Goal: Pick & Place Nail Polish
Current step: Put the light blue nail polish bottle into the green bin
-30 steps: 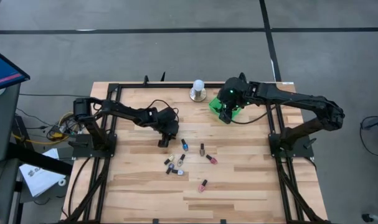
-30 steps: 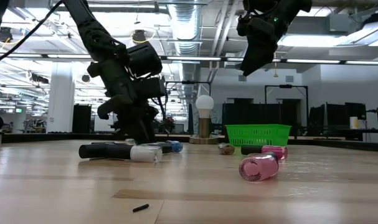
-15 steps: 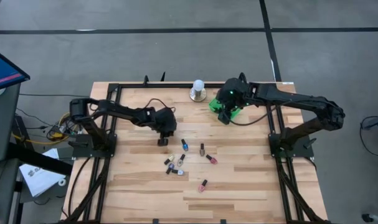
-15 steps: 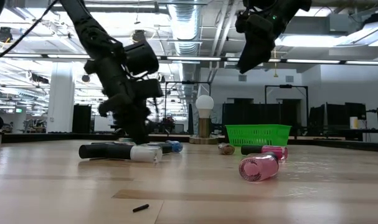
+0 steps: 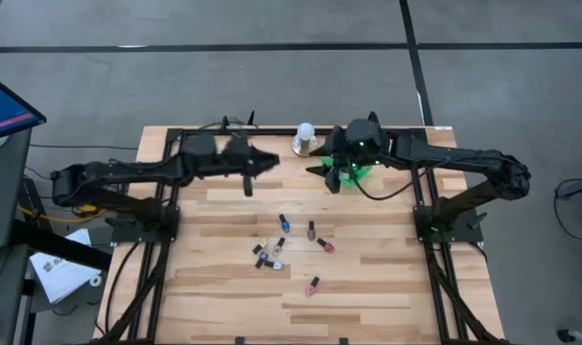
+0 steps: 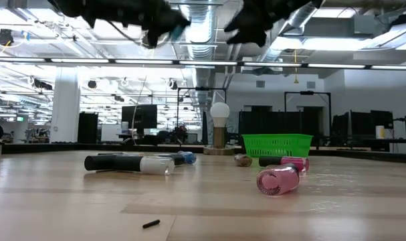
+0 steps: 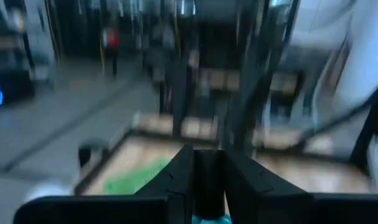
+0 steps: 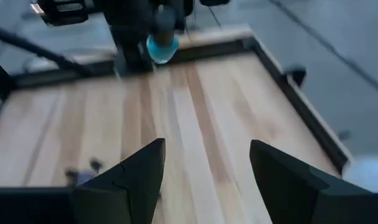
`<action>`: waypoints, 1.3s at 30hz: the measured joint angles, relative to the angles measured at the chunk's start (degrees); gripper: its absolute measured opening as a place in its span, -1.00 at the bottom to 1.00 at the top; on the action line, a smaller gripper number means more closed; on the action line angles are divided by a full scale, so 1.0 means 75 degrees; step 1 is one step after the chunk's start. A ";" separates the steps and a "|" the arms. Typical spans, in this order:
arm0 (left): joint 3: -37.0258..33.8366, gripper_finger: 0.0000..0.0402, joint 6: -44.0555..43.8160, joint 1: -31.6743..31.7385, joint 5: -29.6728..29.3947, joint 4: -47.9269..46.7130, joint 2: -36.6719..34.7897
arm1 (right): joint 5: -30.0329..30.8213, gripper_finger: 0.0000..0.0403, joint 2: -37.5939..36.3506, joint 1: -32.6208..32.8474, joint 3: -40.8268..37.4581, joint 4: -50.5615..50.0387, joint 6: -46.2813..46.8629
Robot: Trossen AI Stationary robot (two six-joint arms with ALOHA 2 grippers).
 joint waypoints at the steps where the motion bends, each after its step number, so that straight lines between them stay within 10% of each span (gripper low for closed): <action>1: -0.0003 -0.75 -0.0057 -0.0003 0.0003 0.0458 -0.0037 | -0.0034 0.12 0.0000 0.0028 0.0000 0.0240 0.0025; 14: 0.0136 -0.75 -0.0993 -0.0375 0.0069 0.3989 0.1014 | -0.0938 0.12 0.0015 0.0255 0.0000 0.2113 0.0143; 39: 0.1646 -0.75 -0.0988 -0.0535 0.0891 0.4074 0.2577 | -0.1438 0.19 0.0032 0.0245 0.0000 0.2639 0.0400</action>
